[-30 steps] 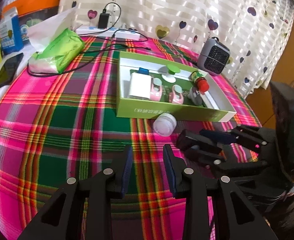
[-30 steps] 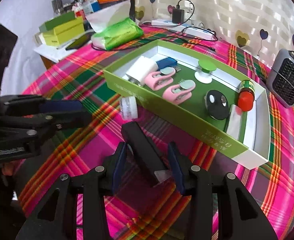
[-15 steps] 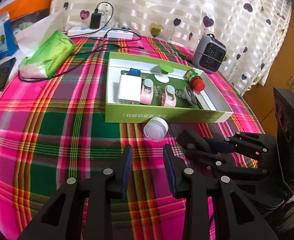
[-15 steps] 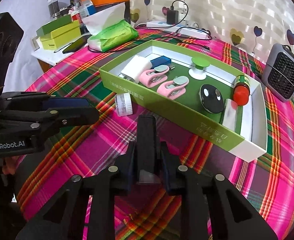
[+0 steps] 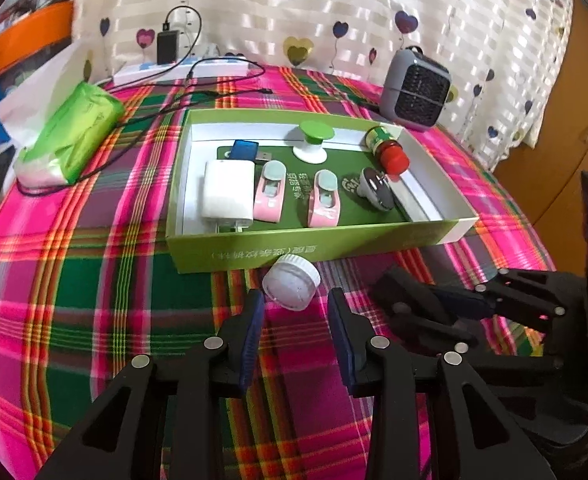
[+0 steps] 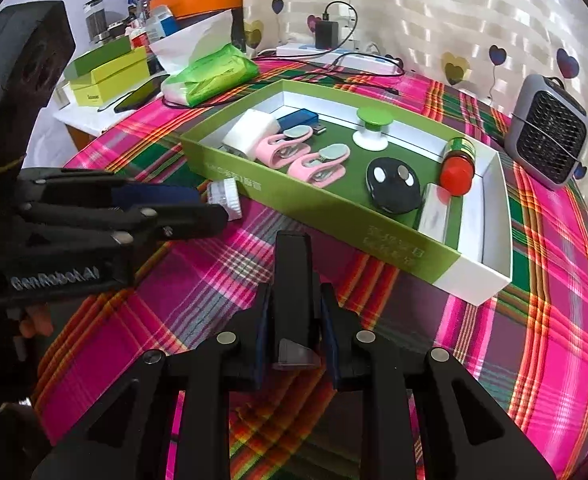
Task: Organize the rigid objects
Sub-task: 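Close the left gripper on the white jar while the right gripper grasps the black stick, then lift the white jar with the left gripper while the right gripper lifts the black stick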
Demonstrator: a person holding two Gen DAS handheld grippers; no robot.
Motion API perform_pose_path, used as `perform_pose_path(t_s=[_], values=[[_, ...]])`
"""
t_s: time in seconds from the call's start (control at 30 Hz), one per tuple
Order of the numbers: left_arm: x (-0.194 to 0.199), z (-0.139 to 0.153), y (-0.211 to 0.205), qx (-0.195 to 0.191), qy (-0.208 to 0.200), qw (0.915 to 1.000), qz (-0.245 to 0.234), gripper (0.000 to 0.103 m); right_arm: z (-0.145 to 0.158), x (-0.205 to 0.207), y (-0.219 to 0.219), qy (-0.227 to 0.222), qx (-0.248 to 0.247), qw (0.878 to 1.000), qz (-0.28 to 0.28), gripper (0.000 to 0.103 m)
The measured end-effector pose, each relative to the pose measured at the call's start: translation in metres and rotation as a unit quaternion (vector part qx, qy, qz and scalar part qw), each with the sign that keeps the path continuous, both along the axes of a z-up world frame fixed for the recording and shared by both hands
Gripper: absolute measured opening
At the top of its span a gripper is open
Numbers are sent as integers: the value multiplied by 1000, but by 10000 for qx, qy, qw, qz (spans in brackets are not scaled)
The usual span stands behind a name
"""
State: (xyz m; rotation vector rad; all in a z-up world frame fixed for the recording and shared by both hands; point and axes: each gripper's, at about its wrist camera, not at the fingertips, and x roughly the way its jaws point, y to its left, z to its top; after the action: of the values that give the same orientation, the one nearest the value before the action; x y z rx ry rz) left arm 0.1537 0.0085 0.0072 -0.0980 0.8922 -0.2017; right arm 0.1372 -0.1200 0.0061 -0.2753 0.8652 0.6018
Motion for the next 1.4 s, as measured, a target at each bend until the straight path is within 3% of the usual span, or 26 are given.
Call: perform_pose_path(t_s=[0.37, 1.4], values=[[13, -1, -7, 180, 7, 9998, 11, 32, 0, 2, -3, 6, 57, 10000, 14, 24], [13, -4, -7, 108, 47, 9999, 41, 30, -1, 1, -3, -15, 117, 9999, 47, 24]])
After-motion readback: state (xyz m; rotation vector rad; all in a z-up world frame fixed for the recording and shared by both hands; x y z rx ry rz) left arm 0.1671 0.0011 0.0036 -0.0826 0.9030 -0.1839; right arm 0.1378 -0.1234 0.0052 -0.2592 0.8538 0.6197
